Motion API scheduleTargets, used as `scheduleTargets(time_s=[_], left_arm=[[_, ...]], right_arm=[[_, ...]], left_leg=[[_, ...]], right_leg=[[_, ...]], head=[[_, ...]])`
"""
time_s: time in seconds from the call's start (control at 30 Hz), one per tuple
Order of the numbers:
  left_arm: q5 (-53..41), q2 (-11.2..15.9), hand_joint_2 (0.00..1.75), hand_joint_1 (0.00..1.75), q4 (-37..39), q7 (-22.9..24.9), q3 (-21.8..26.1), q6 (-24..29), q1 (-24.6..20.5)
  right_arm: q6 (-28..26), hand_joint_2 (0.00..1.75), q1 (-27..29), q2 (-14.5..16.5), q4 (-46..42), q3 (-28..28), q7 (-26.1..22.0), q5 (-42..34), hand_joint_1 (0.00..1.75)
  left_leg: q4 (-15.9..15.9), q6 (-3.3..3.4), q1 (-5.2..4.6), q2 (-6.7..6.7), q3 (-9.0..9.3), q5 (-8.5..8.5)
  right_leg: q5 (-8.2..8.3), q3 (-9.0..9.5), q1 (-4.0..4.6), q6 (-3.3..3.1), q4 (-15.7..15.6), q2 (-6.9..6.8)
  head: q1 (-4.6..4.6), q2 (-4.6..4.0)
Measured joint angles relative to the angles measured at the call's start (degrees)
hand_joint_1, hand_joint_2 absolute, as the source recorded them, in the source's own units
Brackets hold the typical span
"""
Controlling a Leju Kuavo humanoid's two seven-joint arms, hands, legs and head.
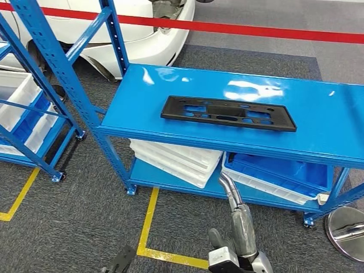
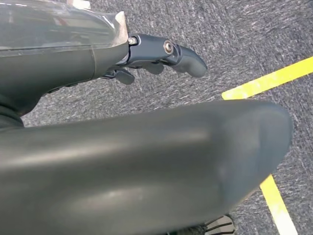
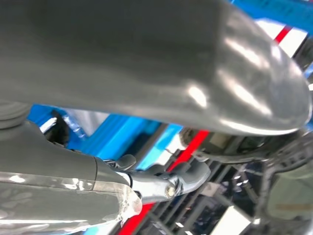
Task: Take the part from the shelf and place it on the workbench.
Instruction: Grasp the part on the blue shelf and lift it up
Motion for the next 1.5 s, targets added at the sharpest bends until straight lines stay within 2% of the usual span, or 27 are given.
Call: scheduleTargets(time_s=[0.07, 0.1, 0.2, 0.23, 0.27, 0.3, 0.37, 0.4, 0.43, 0.53, 0.6, 0.63, 0.73, 0.77, 0.8, 0.87, 0.93, 1.0, 1.07, 1.1, 1.17, 1.23, 1.27, 1.3, 1.4, 1.47, 1.5], left_arm=[[0.0, 0.0, 0.0, 0.0, 0.0, 0.0, 0.0, 0.0, -0.2], [0.0, 0.0, 0.0, 0.0, 0.0, 0.0, 0.0, 0.0, -0.2], [0.0, -0.1, 0.0, 0.0, 0.0, 0.1, 0.0, 0.0, 0.0], [0.0, 0.0, 0.0, 0.0, 0.1, 0.1, 0.0, 0.0, 0.2], [0.0, 0.0, 0.0, 0.0, 0.1, 0.1, 0.0, 0.0, 0.4], [0.0, 0.0, 0.0, 0.0, 0.1, 0.2, 0.0, 0.0, 0.5], [0.0, 0.0, 0.0, 0.0, 0.1, 0.2, 0.0, 0.0, 0.5], [0.0, 0.0, 0.0, 0.0, 0.1, 0.2, 0.0, 0.0, 0.6], [0.0, 0.0, 0.0, 0.0, 0.1, 0.2, 0.0, 0.0, 0.5], [0.0, 0.0, 0.0, 0.0, 0.1, 0.2, 0.0, 0.0, 0.5], [0.0, 0.0, 0.0, 0.0, 0.1, 0.2, 0.1, 0.1, 0.5], [0.0, -0.1, 0.0, 0.0, 0.2, 0.2, 0.1, 0.1, 0.4], [0.0, -0.1, 0.0, 0.0, 0.2, 0.3, 0.1, 0.1, 0.5], [0.0, -0.1, 0.0, 0.0, 0.2, 0.3, 0.1, 0.1, 0.5], [0.0, -0.1, 0.0, 0.0, 0.2, 0.3, 0.1, 0.1, 0.6], [0.0, -0.1, 0.0, 0.0, 0.2, 0.3, 0.1, 0.1, 0.6], [0.0, -0.2, 0.0, 0.0, 0.3, 0.3, 0.1, 0.1, 0.5], [0.0, -0.2, 0.0, 0.0, 0.3, 0.3, 0.1, 0.1, 0.4], [-0.1, -0.2, 0.0, 0.0, 0.3, 0.3, 0.1, 0.0, 0.4], [-0.1, -0.3, 0.0, 0.0, 0.3, 0.3, 0.1, 0.0, 0.3], [-0.1, -0.2, 0.0, 0.0, 0.3, 0.3, 0.1, 0.0, 0.1], [-0.1, -0.2, 0.0, 0.0, 0.3, 0.3, 0.1, 0.0, 0.2], [-0.1, -0.2, 0.0, 0.0, 0.3, 0.3, 0.1, 0.0, 0.3], [-0.1, -0.2, 0.0, 0.0, 0.3, 0.3, 0.1, 0.0, 0.5], [-0.1, -0.2, 0.0, 0.0, 0.4, 0.3, 0.1, 0.0, 0.5], [-0.2, -0.2, 0.0, 0.0, 0.5, 0.3, 0.1, 0.0, 0.5], [-0.3, -0.2, 0.0, 0.0, 0.5, 0.3, 0.1, 0.0, 0.5]], right_arm=[[0.0, 0.0, 0.0, 0.1, -0.1, -0.1, 0.0, 0.0, 0.0], [0.0, 0.0, 0.0, 0.1, -0.2, -0.1, 0.0, 0.0, 0.0], [0.3, 0.0, -0.2, 0.3, -0.2, -0.1, 0.0, 0.1, 0.0], [0.4, 0.0, -0.2, 0.4, -0.2, -0.2, 0.0, 0.0, 0.0], [0.5, 0.0, -0.1, 0.4, -0.2, -0.2, -0.1, 0.0, 0.0], [0.6, 0.0, 0.0, 0.4, -0.3, -0.2, -0.1, 0.0, 0.0], [0.8, 0.0, 0.0, 0.5, -0.3, -0.2, -0.2, -0.1, 0.0], [0.9, 0.0, 0.0, 0.5, -0.3, -0.2, -0.3, -0.3, 0.0], [1.0, 0.0, 0.0, 0.5, -0.4, -0.2, -0.3, -0.4, 0.0], [1.2, 0.0, 0.1, 0.6, -0.6, -0.3, -0.6, -0.7, 0.0], [1.3, 0.0, 0.0, 0.6, -0.9, -0.3, -0.8, -0.8, 0.0], [1.3, 0.0, 0.0, 0.6, -1.0, -0.4, -0.8, -0.8, 0.0], [1.3, 0.0, 0.2, 0.5, -1.0, -0.5, -0.8, -1.0, 0.0], [1.3, 0.0, 0.2, 0.5, -1.0, -0.5, -0.8, -1.0, 0.0], [1.3, 0.0, 0.3, 0.5, -1.0, -0.6, -0.8, -1.0, 0.0], [1.2, 0.0, 0.3, 0.5, -1.1, -0.8, -0.8, -1.0, 0.0], [1.2, 0.0, 0.3, 0.5, -1.1, -1.1, -0.8, -1.0, 0.0], [1.1, 0.0, 0.3, 0.5, -1.2, -1.3, -0.7, -0.9, 0.0], [1.2, 0.0, 0.3, 0.6, -1.3, -1.5, -0.6, -0.8, 0.0], [1.2, 0.0, 0.2, 0.6, -1.4, -1.5, -0.5, -0.8, 0.0], [1.4, 0.0, 0.2, 0.6, -1.4, -1.6, -0.2, -0.8, 0.0], [1.6, 0.87, 0.2, 0.6, -1.4, -1.7, 0.0, -0.7, 0.0], [1.7, 1.31, 0.2, 0.6, -1.4, -1.8, 0.1, -0.6, 0.0], [1.7, 1.75, 0.3, 0.6, -1.4, -1.8, 0.1, -0.5, 0.0], [1.8, 1.75, 0.3, 0.6, -1.3, -1.9, 0.1, -0.4, 0.0], [1.8, 1.75, 0.2, 0.6, -1.2, -2.0, 0.2, -0.4, 0.0], [1.8, 1.75, 0.2, 0.6, -1.2, -2.0, 0.2, -0.4, 0.0]], left_leg=[[0.7, -0.31, 0.17, -0.27, 0.0, -0.76], [2.8, -0.24, 0.11, -0.63, -1.03, -1.78], [15.4, 0.51, -0.61, -1.52, -8.61, -5.86], [18.3, 0.83, -0.88, -1.62, -10.9, -5.97], [19.1, 1.27, -1.18, -1.71, -12.22, -4.76], [17.5, 1.84, -1.5, -1.81, -12.5, -2.32], [11.2, 3.19, -2.19, -2.17, -11.27, 3.29], [8.6, 3.69, -2.49, -2.37, -10.47, 4.87], [6.8, 4.01, -2.76, -2.52, -9.9, 5.22], [4.5, 4.28, -2.89, -2.64, -8.87, 3.98], [3.5, 4.49, -2.46, -2.68, -7.82, 3.79], [3.2, 4.6, -2.26, -2.67, -7.24, 3.64], [3.1, 4.73, -2.12, -2.62, -5.95, 2.67], [3.1, 4.69, -2.11, -2.62, -5.4, 2.24], [3.1, 4.6, -2.11, -2.64, -4.75, 1.77], [3.0, 4.31, -2.09, -2.65, -3.29, 0.76], [2.8, 3.79, -2.05, -2.61, -2.44, 0.01], [2.7, 3.13, -2.06, -2.48, -1.99, -0.21], [3.2, 2.67, -2.11, -2.37, -1.49, -0.45], [4.5, 2.53, -2.1, -2.36, -1.88, -0.8], [10.3, 2.17, -2.01, -2.38, -5.03, -2.68], [16.7, 1.75, -1.89, -2.37, -9.76, -5.02], [18.0, 1.61, -1.82, -2.37, -11.36, -5.31], [17.6, 1.51, -1.75, -2.37, -12.11, -4.47], [9.2, 1.47, -1.56, -2.38, -10.86, 2.87], [5.6, 2.18, -1.75, -2.38, -10.2, 4.94], [5.3, 2.72, -1.92, -2.38, -10.18, 4.61]], right_leg=[[-0.47, 0.31, 0.06, -1.02, -0.1, 0.31], [-0.7, 0.66, 0.08, -1.48, -0.2, 0.41], [-1.55, 1.59, 0.61, -2.6, -0.3, 0.77], [-1.9, 2.0, 0.87, -2.82, -0.3, 1.05], [-2.32, 2.57, 1.11, -2.91, -0.3, 1.39], [-2.8, 3.31, 1.32, -2.94, -0.3, 1.71], [-3.89, 4.82, 1.64, -2.78, -0.3, 2.14], [-4.31, 5.27, 1.71, -2.57, -0.3, 2.32], [-4.59, 5.39, 1.68, -2.25, -0.4, 2.44], [-4.61, 5.15, 1.5, -1.15, -0.2, 2.41], [-5.34, 4.3, 1.49, -0.5, 1.8, 2.0], [-6.26, 2.92, 1.42, -0.15, 4.3, 1.79], [-8.79, -3.57, 1.06, 0.63, 13.7, 1.44], [-8.08, -4.82, 0.98, 0.74, 14.4, 1.36], [-6.22, -5.01, 0.95, 0.77, 13.1, 1.29], [-1.05, -3.13, 1.09, 0.37, 6.4, 1.05], [1.12, -1.75, 1.61, -0.5, 1.6, 0.73], [0.7, -1.61, 2.0, -1.46, 0.5, 0.67], [0.66, -0.53, 1.73, -2.19, -0.3, 0.85], [0.53, 0.2, 1.54, -2.48, -0.7, 0.91], [0.1, 1.34, 1.35, -2.9, -1.2, 0.97], [-0.58, 1.97, 1.34, -3.07, -1.2, 1.09], [-0.98, 2.41, 1.33, -3.03, -1.2, 1.21], [-1.43, 2.98, 1.31, -2.92, -1.2, 1.35], [-3.03, 5.08, 1.23, -2.15, -1.1, 1.59], [-3.85, 5.6, 1.28, -1.36, -1.0, 1.66], [-4.06, 5.7, 1.31, -0.98, -1.0, 1.7]], head=[[-0.16, -0.01], [-0.22, 0.0], [-0.39, 0.0], [-0.41, 0.0], [-0.4, 0.0], [-0.4, 0.0], [-0.28, 0.0], [-0.19, 0.0], [-0.1, 0.0], [-0.12, 0.0], [0.02, -0.01], [0.09, 0.0], [0.25, 0.01], [0.25, 0.01], [0.25, 0.01], [0.22, -0.01], [0.15, 0.0], [0.1, 0.01], [0.04, 0.0], [-0.03, 0.0], [-0.2, 0.0], [-0.3, 0.0], [-0.33, 0.0], [-0.33, 0.01], [-0.31, 0.0], [-0.27, 0.0], [-0.27, 0.0]])
